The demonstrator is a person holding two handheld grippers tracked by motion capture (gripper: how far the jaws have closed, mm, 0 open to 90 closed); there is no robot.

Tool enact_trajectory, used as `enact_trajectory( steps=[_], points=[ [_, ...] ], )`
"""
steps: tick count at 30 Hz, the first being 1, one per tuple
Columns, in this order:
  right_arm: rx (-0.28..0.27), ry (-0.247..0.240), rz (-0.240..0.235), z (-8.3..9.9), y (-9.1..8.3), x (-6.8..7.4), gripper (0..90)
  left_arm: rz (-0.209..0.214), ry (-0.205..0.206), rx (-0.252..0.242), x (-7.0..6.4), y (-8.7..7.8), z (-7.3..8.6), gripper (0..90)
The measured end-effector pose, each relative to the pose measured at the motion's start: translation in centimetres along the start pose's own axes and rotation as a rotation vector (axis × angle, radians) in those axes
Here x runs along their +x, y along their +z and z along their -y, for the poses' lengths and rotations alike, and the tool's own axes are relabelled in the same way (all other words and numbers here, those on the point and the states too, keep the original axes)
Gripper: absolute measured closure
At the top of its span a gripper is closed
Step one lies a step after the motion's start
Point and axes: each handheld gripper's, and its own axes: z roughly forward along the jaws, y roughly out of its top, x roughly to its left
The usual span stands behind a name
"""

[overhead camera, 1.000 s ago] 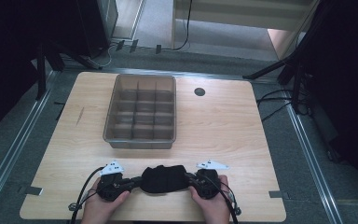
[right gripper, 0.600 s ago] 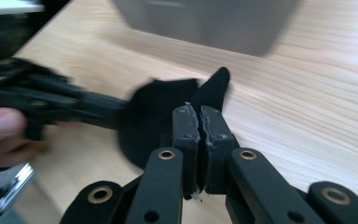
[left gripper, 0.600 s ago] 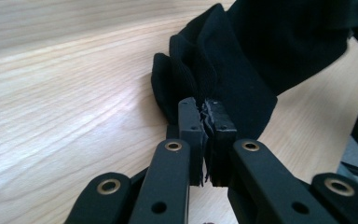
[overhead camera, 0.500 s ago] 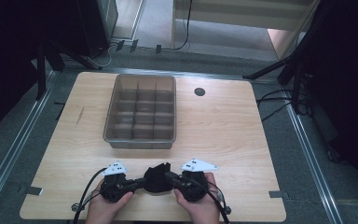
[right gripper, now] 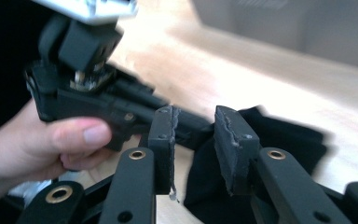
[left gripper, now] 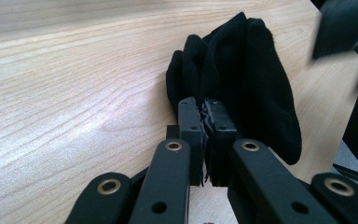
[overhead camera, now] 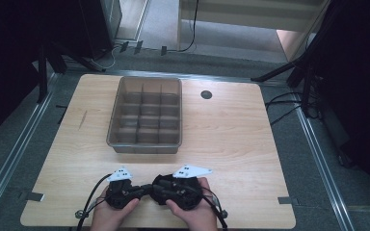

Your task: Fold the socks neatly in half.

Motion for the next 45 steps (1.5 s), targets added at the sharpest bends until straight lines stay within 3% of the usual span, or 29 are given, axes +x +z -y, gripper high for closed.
enact_trajectory(
  steps=[4,5,6,8,10,13,16,20,23,28,33,35,37,39,42,43,44,45],
  points=[
    [-0.035,0.032,0.085,0.0,-1.9,-1.9,71.7,-0.001,-0.001,-0.003,0.0,0.0,0.0,87.9],
    [-0.031,0.039,0.121,0.2,-2.2,-2.4,73.4,0.000,-0.001,-0.003,0.0,0.0,0.0,87.9],
    [-0.021,0.076,0.141,0.7,-2.2,-3.3,75.4,-0.001,-0.001,-0.004,0.0,0.0,0.0,87.9],
    [0.009,0.088,0.164,1.4,-1.8,-3.7,76.8,0.000,-0.002,-0.003,0.0,0.0,0.0,87.9],
    [0.028,0.083,0.157,1.7,-1.4,-3.6,77.2,0.001,-0.002,-0.004,0.0,0.0,0.0,87.9],
    [0.087,0.034,0.167,2.3,0.3,-2.8,77.7,0.001,0.000,-0.002,-0.1,0.0,0.0,87.9],
    [0.100,-0.004,0.173,2.4,1.6,-1.8,78.0,0.003,0.002,-0.004,-0.2,0.1,0.0,87.9],
    [0.084,-0.020,0.176,2.3,2.2,-1.2,78.4,0.008,-0.001,-0.003,-0.2,0.1,0.1,87.9],
    [0.075,-0.023,0.210,2.3,2.4,-1.0,78.0,0.023,-0.008,-0.003,-0.2,0.1,0.0,87.1],
    [0.052,-0.005,0.260,2.3,2.2,-1.2,76.6,0.036,-0.032,-0.071,-0.6,-1.2,-0.4,74.1],
    [0.031,0.002,0.273,2.2,1.9,-1.1,73.6,0.059,-0.017,-0.083,-1.9,-1.7,-0.8,63.8],
    [0.026,0.001,0.272,2.2,1.8,-1.1,72.0,0.033,-0.042,-0.077,-2.6,-1.2,-0.8,53.1],
    [0.015,0.018,0.264,2.1,1.5,-1.2,69.3,-0.059,-0.071,-0.080,-3.1,-0.5,-0.5,36.3],
    [-0.012,0.057,0.250,2.1,1.0,-1.7,67.7,-0.129,-0.074,-0.049,-3.3,0.3,-0.4,27.4],
    [-0.040,0.086,0.268,2.1,0.1,-2.3,66.5,-0.136,-0.068,-0.031,-3.1,0.5,-0.3,28.4],
    [-0.042,0.097,0.270,2.1,-0.1,-2.5,65.6,-0.131,-0.065,-0.032,-3.0,0.5,-0.3,33.7],
    [-0.031,0.107,0.267,2.1,-0.3,-2.9,63.8,-0.119,-0.060,-0.031,-2.9,0.4,-0.3,46.8],
    [-0.031,0.107,0.267,2.1,-0.3,-2.9,63.8,-0.107,-0.051,-0.029,-2.8,0.4,-0.3,46.8]
  ],
)
